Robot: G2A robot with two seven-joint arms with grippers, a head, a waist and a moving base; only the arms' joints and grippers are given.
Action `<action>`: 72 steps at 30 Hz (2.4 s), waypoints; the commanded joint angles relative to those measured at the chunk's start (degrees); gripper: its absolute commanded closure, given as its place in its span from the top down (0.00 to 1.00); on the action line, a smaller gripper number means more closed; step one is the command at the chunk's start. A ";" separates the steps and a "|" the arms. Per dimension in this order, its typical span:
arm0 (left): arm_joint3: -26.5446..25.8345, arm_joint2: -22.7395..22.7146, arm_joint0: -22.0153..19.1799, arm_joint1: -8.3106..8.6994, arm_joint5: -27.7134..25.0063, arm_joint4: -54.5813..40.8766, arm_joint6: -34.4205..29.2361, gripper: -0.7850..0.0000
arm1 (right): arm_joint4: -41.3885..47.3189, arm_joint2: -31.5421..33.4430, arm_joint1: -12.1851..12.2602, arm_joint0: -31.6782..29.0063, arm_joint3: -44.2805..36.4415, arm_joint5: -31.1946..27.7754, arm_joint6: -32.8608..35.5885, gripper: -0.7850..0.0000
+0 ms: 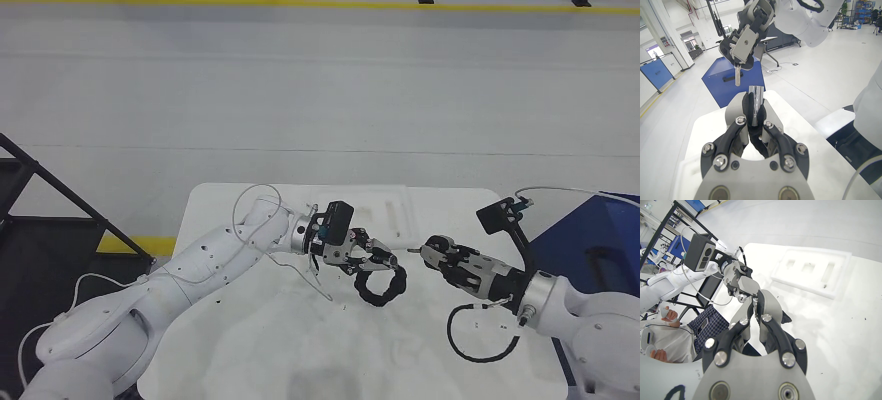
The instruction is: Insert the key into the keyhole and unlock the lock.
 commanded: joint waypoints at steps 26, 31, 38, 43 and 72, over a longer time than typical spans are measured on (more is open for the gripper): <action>-2.96 -3.83 3.71 -0.64 3.76 -3.66 -11.38 0.00 | -3.69 -1.94 0.22 1.26 0.00 5.60 -0.32 0.00; -2.92 -4.90 4.79 -1.00 6.05 -3.33 -12.96 0.00 | -1.73 -2.01 0.24 1.91 0.00 9.02 0.99 0.00; -3.54 -6.25 5.94 -1.16 9.44 1.05 -11.14 0.00 | 2.73 -2.02 0.26 3.20 0.00 14.50 3.46 0.00; -4.07 -7.10 6.53 -1.20 11.82 4.51 -9.70 0.00 | 6.37 -1.48 0.18 3.22 0.00 16.23 2.38 0.00; -2.12 -9.71 8.68 -2.86 11.78 8.28 -4.07 0.00 | 11.52 -1.02 0.30 1.05 0.58 18.09 -1.45 0.00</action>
